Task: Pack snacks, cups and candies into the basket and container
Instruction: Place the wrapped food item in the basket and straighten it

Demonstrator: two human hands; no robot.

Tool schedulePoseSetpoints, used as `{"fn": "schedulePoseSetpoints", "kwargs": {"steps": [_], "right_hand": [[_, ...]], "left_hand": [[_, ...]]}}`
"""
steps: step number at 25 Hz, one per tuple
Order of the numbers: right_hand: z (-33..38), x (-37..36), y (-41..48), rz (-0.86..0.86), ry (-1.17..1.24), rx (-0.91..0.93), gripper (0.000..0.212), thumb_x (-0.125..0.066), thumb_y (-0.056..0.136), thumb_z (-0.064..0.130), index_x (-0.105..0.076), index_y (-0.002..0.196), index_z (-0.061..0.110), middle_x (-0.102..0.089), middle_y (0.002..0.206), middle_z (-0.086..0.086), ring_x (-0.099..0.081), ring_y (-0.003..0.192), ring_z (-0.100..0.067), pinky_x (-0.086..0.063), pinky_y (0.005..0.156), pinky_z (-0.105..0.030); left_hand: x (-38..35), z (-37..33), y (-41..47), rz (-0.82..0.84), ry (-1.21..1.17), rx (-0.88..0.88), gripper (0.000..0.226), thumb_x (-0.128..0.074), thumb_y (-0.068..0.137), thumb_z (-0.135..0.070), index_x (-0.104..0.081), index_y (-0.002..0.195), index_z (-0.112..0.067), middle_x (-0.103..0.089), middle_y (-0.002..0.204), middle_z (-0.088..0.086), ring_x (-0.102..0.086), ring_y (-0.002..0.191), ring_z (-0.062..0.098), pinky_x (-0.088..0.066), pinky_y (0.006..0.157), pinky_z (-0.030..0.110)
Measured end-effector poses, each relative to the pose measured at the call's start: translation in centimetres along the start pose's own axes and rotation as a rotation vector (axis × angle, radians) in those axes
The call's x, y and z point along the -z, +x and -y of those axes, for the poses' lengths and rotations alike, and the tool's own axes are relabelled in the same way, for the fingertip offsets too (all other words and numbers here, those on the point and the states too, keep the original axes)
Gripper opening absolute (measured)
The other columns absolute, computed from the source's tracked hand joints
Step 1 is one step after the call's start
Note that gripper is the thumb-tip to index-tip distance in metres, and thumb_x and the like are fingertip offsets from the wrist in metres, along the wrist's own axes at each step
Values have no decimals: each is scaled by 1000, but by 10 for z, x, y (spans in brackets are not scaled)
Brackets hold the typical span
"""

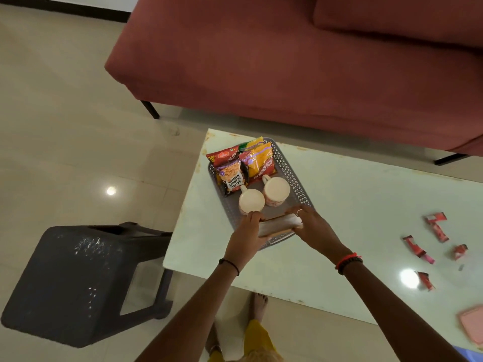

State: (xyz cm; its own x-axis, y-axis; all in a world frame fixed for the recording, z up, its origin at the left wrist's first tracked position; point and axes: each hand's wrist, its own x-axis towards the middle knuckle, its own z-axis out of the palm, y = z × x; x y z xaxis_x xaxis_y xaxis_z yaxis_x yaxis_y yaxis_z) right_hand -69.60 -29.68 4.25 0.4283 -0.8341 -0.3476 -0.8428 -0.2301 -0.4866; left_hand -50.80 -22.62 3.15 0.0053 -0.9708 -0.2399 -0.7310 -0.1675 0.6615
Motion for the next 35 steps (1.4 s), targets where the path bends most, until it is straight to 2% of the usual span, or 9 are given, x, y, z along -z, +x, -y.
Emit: {"fn": "schedulePoseSetpoints", "kwargs": {"steps": [7,10,14,18,21,23,25,29,35], "right_hand": [[-46,-16,20,41,-6,15,43,-59,78,-3,-58,120,9,-56,129,-7,-59,110,-29,-54,83,-41],[-57,-29,28,58,-45,31,39,-56,79,-4,-58,116,8,-58,124,-7,-61,105,-28,-54,79,-38],[-62,-43,37,50,-69,49,36,-50,82,-3,-58,115,7,-58,121,-9,-60,103,-30,-55,77,-43],[-63,-55,41,31,-95,75,30,-47,86,-2,-59,113,5,-57,123,-11,-60,102,-31,-55,75,-41],[-63,-61,39,-2,-74,95,37,-43,85,-10,-58,116,3,-56,127,-13,-60,109,-30,-54,84,-41],[-62,-63,34,-54,-17,99,52,-42,79,-19,-54,125,3,-53,134,-14,-57,116,-31,-54,90,-40],[-61,-63,26,-93,32,43,61,-40,78,-21,-49,132,6,-49,140,-13,-56,119,-33,-53,89,-40],[-56,-68,17,-63,107,-86,57,-38,85,-11,-44,138,12,-39,147,-14,-53,121,-37,-51,94,-45],[-50,-71,22,-34,179,-106,43,-40,87,-9,-52,127,-1,-48,139,-17,-52,122,-35,-45,103,-44]], "left_hand": [[-48,-6,20,6,-38,59,42,-69,79,-20,-47,113,-14,-53,120,4,-49,114,19,-53,89,33],[-63,-2,23,-6,-41,97,40,-69,79,-18,-46,112,-15,-53,120,3,-48,115,18,-52,90,33],[-76,7,29,-27,-25,133,39,-67,81,-16,-46,113,-13,-52,123,3,-50,116,19,-52,93,35],[-82,16,32,-17,-43,180,40,-66,81,-12,-47,117,-12,-53,125,6,-50,119,21,-49,97,35],[-82,16,33,-9,-60,199,43,-66,82,-11,-45,120,-10,-51,128,8,-48,122,23,-47,99,36],[-80,15,32,7,-61,197,53,-65,82,-9,-40,129,-9,-46,137,9,-42,129,24,-43,105,39],[-76,16,27,17,-58,186,59,-64,83,-8,-35,135,-8,-41,142,10,-38,133,24,-41,107,40],[-70,23,14,26,-83,205,55,-63,83,-7,-38,132,-9,-40,140,10,-42,129,27,-45,103,44],[-72,26,8,109,-97,209,48,-60,86,-7,-40,129,-8,-45,134,12,-51,117,31,-46,99,45]]}}
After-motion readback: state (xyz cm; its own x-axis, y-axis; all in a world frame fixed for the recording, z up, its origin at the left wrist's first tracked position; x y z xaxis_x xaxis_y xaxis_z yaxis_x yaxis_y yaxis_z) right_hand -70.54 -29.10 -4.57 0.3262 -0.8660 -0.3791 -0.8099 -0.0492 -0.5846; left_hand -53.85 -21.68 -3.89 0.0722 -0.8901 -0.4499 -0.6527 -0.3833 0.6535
